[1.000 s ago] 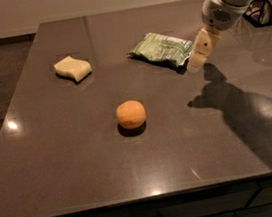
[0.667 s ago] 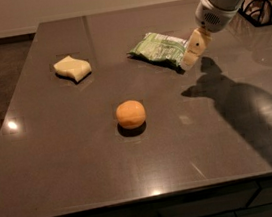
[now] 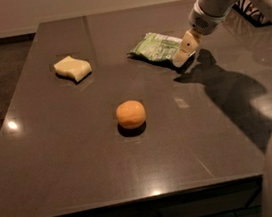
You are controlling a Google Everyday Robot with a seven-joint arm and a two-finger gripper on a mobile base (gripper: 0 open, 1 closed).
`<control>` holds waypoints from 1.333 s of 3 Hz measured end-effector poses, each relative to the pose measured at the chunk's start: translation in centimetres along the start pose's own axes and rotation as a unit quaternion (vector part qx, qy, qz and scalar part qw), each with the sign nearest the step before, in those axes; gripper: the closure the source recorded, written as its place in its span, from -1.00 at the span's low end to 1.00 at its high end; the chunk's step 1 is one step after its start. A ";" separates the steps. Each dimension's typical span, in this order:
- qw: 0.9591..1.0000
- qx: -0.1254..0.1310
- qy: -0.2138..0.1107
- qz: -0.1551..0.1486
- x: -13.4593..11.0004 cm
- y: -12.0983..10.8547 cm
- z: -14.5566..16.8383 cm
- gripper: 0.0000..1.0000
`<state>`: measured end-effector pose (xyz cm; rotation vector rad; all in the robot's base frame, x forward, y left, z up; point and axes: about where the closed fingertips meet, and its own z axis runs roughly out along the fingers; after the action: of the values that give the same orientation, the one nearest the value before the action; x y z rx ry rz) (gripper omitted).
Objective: Move green jalapeno chip bag near orange
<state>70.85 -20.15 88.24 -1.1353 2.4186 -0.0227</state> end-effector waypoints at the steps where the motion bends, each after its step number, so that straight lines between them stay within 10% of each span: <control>1: 1.000 -0.010 -0.008 0.023 -0.7 -0.7 1.9 -1.00; 3: 0.999 -0.029 -0.021 0.037 -2.3 -0.1 3.8 -1.00; 4: 0.999 -0.038 -0.021 0.026 -3.0 0.7 4.2 -0.66</control>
Offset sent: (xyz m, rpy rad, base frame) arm 0.0398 0.0156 -0.0239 0.1038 0.0158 -0.0699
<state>73.74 -16.80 85.54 -1.0927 2.4289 0.1089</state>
